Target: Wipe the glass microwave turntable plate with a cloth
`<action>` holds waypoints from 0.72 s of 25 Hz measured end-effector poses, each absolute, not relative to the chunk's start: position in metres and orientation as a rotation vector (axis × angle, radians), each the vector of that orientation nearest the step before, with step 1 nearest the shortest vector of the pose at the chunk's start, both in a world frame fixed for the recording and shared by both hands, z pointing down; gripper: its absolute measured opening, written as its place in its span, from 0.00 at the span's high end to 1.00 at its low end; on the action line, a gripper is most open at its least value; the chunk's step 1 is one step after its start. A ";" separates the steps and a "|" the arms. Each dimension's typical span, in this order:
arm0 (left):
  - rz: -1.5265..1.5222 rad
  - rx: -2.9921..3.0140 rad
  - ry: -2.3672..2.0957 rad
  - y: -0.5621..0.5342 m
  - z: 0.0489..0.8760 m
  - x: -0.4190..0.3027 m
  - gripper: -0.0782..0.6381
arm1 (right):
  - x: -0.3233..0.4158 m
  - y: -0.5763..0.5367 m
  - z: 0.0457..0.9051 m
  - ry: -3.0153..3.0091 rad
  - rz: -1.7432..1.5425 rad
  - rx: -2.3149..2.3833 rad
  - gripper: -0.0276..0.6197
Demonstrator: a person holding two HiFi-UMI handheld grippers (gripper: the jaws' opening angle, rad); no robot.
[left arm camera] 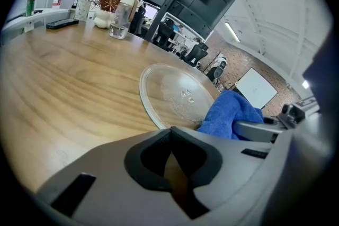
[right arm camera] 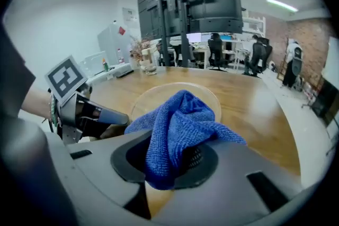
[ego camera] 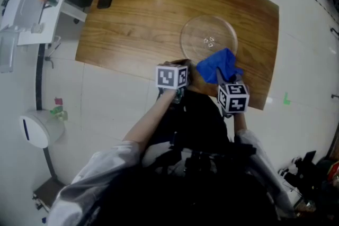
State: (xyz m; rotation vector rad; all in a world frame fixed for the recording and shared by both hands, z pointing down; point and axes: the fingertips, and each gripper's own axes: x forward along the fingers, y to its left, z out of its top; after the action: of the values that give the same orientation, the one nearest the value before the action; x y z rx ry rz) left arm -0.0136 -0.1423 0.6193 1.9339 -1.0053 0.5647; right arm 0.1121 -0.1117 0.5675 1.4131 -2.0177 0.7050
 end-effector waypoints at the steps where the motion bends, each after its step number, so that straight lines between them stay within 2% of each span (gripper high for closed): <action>1: 0.568 1.942 -1.002 -0.142 0.619 -0.013 0.90 | 0.122 -0.111 0.569 -2.005 0.765 1.466 0.83; 8: 0.563 1.975 -0.991 -0.142 0.618 -0.012 0.90 | 0.176 -0.097 0.572 -1.905 0.911 1.685 0.83; 18: 0.408 1.922 -0.982 -0.148 0.613 -0.021 0.90 | 0.170 -0.087 0.549 -1.956 0.959 1.791 0.83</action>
State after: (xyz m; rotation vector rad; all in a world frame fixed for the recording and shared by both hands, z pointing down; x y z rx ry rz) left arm -0.0207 -0.1477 0.6134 1.9222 -0.9822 0.4076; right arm 0.1695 -0.0869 0.5489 1.7913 -1.9564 0.9587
